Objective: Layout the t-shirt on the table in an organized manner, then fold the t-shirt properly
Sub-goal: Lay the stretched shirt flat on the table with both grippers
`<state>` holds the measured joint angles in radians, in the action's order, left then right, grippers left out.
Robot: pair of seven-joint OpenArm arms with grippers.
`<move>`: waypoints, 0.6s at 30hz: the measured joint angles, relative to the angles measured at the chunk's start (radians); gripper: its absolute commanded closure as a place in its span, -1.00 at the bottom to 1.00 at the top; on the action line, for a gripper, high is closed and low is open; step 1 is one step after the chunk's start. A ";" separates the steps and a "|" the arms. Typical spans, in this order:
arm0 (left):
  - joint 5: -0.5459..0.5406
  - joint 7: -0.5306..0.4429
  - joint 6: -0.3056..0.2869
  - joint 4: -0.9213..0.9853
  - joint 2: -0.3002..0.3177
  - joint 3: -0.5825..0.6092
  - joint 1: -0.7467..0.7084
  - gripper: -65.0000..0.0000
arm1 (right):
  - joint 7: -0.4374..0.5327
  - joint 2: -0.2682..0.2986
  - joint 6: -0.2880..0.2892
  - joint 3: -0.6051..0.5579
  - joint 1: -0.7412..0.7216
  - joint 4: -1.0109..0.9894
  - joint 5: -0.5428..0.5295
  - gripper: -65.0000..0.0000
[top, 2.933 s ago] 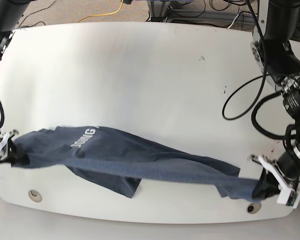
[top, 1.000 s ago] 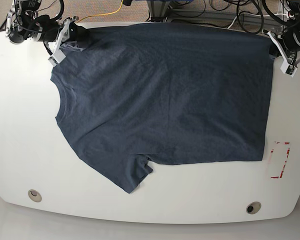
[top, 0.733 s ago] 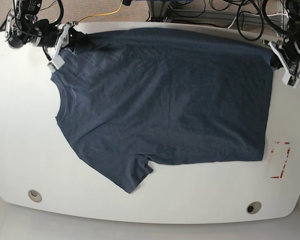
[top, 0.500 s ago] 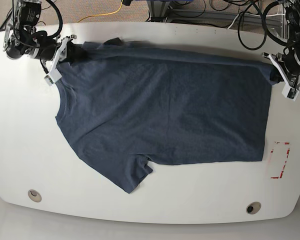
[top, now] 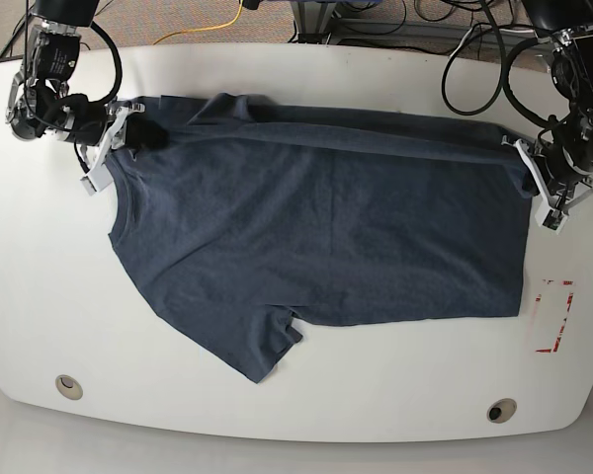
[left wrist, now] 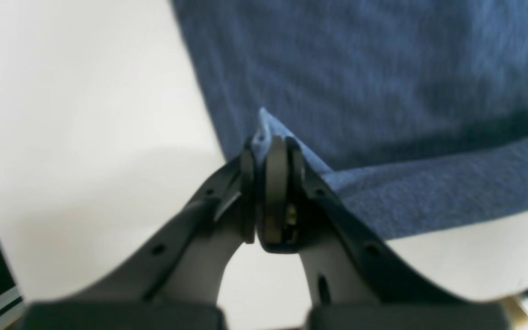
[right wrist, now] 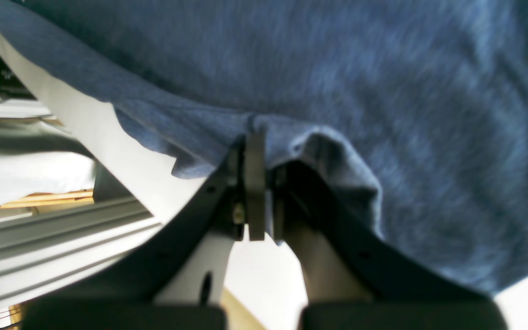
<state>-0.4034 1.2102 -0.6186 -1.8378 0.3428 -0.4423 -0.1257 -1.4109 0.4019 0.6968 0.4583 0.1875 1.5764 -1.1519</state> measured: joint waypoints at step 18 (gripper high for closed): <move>0.001 -0.006 0.000 0.230 0.005 0.001 0.104 1.00 | 0.003 -0.015 0.000 -0.001 -0.104 -0.071 0.096 0.68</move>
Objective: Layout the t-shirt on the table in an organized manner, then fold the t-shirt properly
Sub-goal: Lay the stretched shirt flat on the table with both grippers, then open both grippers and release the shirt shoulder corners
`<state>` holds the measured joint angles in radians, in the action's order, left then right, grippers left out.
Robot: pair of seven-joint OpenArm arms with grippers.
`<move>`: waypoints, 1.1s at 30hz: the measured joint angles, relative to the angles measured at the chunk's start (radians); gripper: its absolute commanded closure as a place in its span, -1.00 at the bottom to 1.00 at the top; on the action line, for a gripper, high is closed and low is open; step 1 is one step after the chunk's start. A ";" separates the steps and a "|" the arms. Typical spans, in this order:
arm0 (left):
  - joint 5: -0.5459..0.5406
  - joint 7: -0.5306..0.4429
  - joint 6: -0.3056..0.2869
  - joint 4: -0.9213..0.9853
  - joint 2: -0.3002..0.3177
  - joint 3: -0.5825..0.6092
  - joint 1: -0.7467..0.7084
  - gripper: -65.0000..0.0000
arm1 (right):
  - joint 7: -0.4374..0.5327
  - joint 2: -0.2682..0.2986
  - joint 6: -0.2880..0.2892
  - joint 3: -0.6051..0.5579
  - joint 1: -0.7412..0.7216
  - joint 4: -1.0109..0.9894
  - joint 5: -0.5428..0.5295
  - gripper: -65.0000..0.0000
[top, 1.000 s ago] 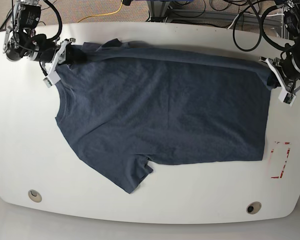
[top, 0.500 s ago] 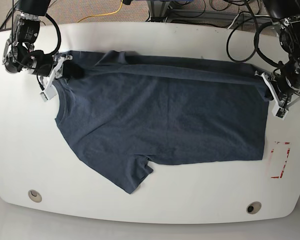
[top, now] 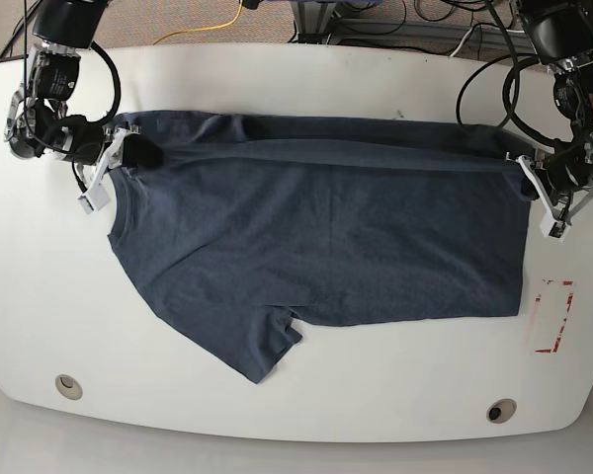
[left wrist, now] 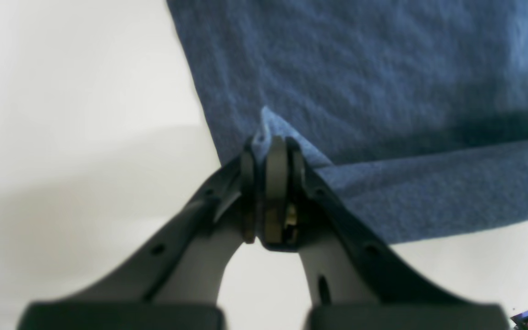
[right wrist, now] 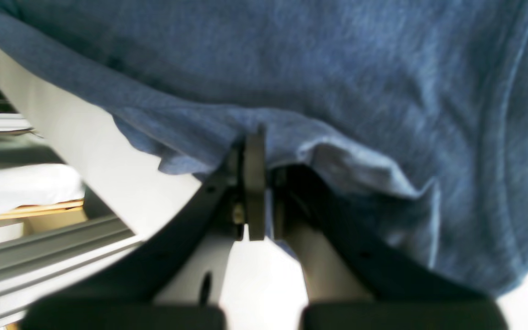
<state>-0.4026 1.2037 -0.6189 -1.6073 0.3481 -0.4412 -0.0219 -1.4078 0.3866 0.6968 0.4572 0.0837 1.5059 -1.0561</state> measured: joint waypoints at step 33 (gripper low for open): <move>0.018 0.014 0.004 0.011 0.080 0.082 0.113 -0.43 | 0.018 -0.010 -0.001 0.006 -0.016 0.005 0.136 -0.37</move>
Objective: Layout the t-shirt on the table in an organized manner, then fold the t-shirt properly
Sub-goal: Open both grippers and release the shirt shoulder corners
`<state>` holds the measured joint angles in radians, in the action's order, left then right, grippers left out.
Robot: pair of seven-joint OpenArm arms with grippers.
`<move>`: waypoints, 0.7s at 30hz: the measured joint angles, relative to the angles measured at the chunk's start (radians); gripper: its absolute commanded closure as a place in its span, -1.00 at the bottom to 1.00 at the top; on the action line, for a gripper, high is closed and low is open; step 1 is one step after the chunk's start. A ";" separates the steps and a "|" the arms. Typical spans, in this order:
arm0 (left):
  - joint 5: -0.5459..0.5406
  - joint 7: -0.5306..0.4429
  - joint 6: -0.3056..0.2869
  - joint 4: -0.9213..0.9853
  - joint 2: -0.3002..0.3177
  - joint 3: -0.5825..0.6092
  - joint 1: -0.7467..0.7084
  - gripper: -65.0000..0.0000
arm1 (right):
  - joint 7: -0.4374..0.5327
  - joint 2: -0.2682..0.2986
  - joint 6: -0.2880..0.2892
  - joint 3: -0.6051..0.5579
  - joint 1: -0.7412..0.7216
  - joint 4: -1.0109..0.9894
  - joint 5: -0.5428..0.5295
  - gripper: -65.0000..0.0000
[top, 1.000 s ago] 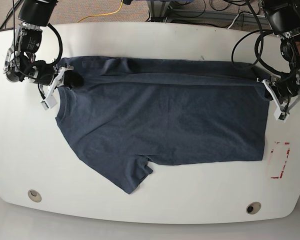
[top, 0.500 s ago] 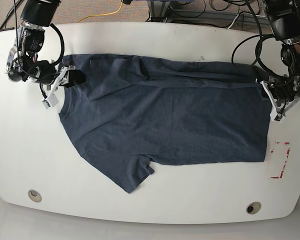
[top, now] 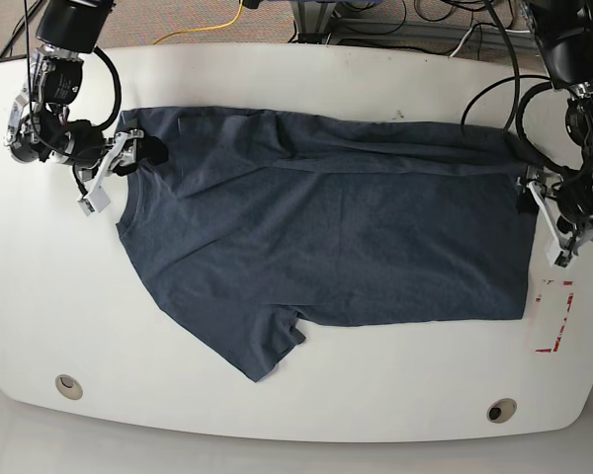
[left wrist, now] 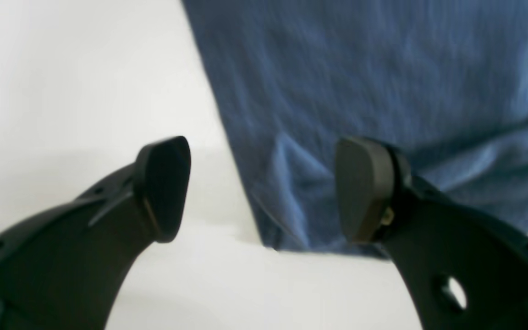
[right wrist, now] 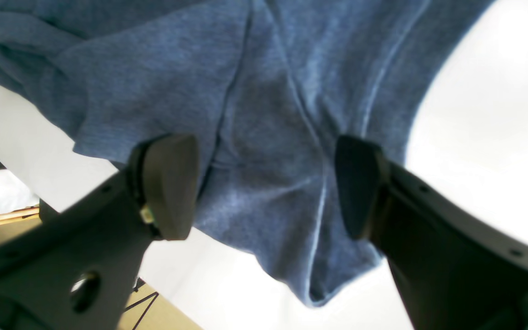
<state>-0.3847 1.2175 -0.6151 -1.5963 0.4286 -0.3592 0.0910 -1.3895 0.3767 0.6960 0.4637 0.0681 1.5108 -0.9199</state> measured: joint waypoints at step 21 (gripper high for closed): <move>-0.095 -0.003 -0.085 -0.193 0.002 -0.163 -0.164 -0.44 | 0.009 0.008 0.000 0.000 0.123 0.320 0.080 -0.37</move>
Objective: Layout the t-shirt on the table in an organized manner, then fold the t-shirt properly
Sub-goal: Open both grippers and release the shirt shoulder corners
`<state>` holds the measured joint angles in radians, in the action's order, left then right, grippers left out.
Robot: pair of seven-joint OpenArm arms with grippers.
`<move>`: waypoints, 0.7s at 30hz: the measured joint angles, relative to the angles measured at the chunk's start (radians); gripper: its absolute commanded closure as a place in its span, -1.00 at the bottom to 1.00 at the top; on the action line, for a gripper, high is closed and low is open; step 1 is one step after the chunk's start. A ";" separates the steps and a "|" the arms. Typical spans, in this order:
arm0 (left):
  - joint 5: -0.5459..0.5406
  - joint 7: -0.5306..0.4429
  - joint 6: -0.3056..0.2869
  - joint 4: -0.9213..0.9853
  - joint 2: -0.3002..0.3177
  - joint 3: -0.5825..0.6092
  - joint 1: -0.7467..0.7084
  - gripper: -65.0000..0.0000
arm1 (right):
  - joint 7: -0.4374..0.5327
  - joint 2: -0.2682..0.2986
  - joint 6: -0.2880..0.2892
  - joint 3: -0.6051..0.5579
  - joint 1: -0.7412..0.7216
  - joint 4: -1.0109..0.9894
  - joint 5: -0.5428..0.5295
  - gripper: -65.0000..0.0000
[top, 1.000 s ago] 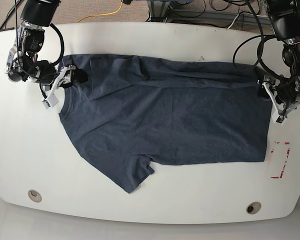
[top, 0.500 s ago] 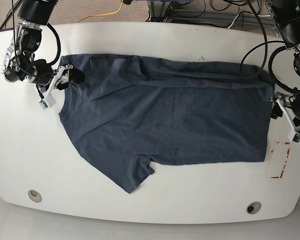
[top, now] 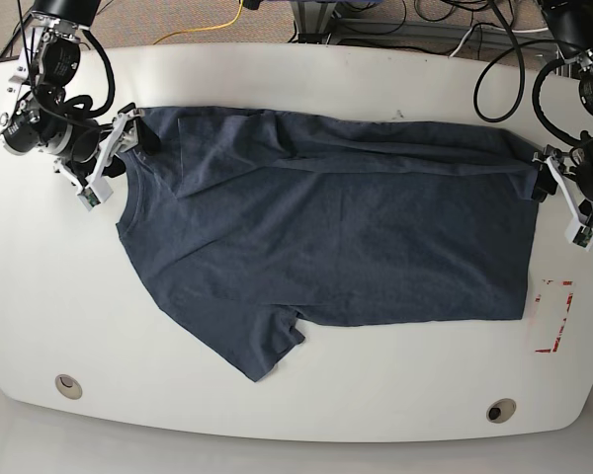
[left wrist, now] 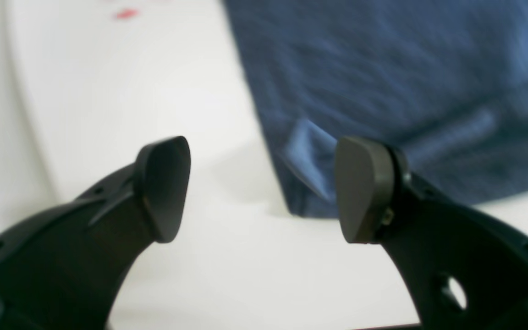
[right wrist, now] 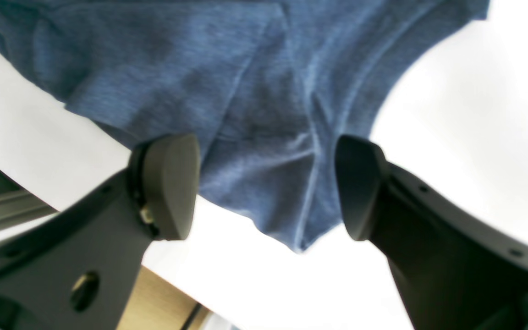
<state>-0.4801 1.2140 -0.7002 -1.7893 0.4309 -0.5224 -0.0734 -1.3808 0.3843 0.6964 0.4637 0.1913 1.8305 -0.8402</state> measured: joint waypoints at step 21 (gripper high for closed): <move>0.159 0.001 0.038 0.003 -0.195 -0.067 -0.005 -0.44 | 0.015 -0.036 0.000 -0.001 0.012 0.002 0.021 -0.37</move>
<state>-0.3206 1.2148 -0.6624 -1.7866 0.2363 -0.5896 -0.0784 -1.3655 0.3481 0.6968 0.4625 0.2031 1.8328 -0.8188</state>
